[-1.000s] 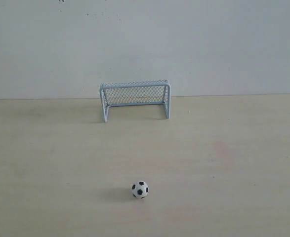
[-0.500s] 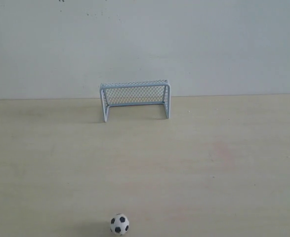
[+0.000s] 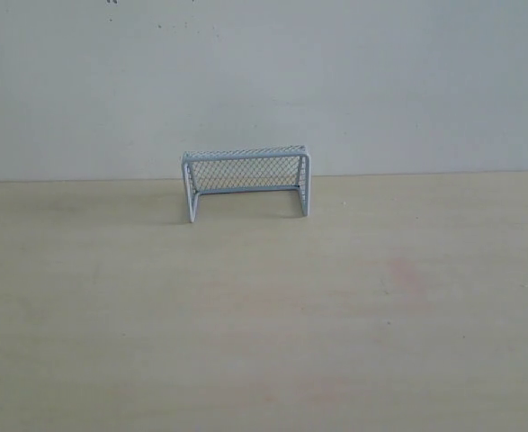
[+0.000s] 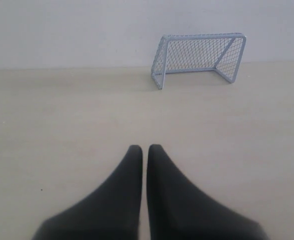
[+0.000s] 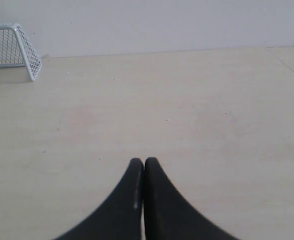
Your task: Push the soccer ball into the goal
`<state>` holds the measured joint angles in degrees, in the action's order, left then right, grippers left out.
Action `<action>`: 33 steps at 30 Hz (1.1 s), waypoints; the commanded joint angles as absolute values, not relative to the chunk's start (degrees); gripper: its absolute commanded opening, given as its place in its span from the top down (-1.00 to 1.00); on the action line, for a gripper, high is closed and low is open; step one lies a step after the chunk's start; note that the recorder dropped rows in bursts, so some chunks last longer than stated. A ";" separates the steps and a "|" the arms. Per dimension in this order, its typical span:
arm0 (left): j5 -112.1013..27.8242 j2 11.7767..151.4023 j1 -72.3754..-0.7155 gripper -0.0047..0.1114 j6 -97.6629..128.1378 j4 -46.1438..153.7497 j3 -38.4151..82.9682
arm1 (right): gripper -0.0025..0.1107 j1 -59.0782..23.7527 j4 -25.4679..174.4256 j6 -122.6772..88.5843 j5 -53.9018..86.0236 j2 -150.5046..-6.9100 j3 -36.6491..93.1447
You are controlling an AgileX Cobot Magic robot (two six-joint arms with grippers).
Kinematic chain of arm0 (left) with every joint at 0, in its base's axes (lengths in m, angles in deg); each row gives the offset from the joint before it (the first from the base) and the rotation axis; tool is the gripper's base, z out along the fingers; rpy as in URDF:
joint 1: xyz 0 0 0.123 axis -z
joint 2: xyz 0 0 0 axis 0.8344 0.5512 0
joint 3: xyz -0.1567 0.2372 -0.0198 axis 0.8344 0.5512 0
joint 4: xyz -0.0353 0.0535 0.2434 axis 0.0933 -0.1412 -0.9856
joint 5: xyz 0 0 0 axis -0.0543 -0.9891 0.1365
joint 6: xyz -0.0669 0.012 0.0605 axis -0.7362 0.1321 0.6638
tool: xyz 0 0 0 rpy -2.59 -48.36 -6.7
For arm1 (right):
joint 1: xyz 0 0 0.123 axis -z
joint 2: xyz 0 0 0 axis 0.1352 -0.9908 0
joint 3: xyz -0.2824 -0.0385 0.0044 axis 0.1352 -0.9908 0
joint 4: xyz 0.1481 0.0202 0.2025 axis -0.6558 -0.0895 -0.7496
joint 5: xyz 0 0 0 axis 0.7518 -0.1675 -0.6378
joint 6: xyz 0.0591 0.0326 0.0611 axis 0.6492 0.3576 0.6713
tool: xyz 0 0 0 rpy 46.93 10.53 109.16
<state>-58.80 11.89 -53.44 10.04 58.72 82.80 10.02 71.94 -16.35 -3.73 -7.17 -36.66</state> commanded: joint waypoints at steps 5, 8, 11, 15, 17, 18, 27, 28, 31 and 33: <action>-58.83 11.78 -56.05 0.84 9.49 58.66 82.97 | 0.96 9.89 71.90 -16.35 -3.08 -6.91 -36.65; -58.83 11.78 -57.54 0.84 9.49 58.66 82.97 | 0.96 9.89 71.90 -16.35 -3.08 -6.91 -36.65; -58.83 11.78 -57.54 0.84 9.49 58.66 82.97 | 0.96 9.89 71.90 -16.35 -3.08 -6.91 -36.65; -58.83 11.78 -57.54 0.84 9.49 58.66 82.97 | 0.96 9.89 71.90 -16.35 -3.08 -6.91 -36.65; -58.83 11.78 -57.54 0.84 9.49 58.66 82.97 | 0.96 9.89 71.90 -16.35 -3.08 -6.91 -36.65; -58.83 11.78 -57.54 0.84 9.49 58.66 82.97 | 0.96 9.89 71.90 -16.35 -3.08 -6.91 -36.65; -58.83 11.78 -57.54 0.84 9.49 58.66 82.97 | 0.96 9.89 71.90 -16.35 -3.08 -6.91 -36.65; -58.83 11.78 -57.54 0.84 9.49 58.66 82.97 | 0.96 9.89 71.90 -16.35 -3.08 -6.91 -36.65; -58.83 11.78 -57.54 0.84 9.49 58.66 82.97 | 0.96 9.89 71.90 -16.35 -3.08 -6.91 -36.65; -58.83 11.78 -57.54 0.84 9.49 58.66 82.97 | 0.96 9.89 71.90 -16.35 -3.08 -6.91 -36.65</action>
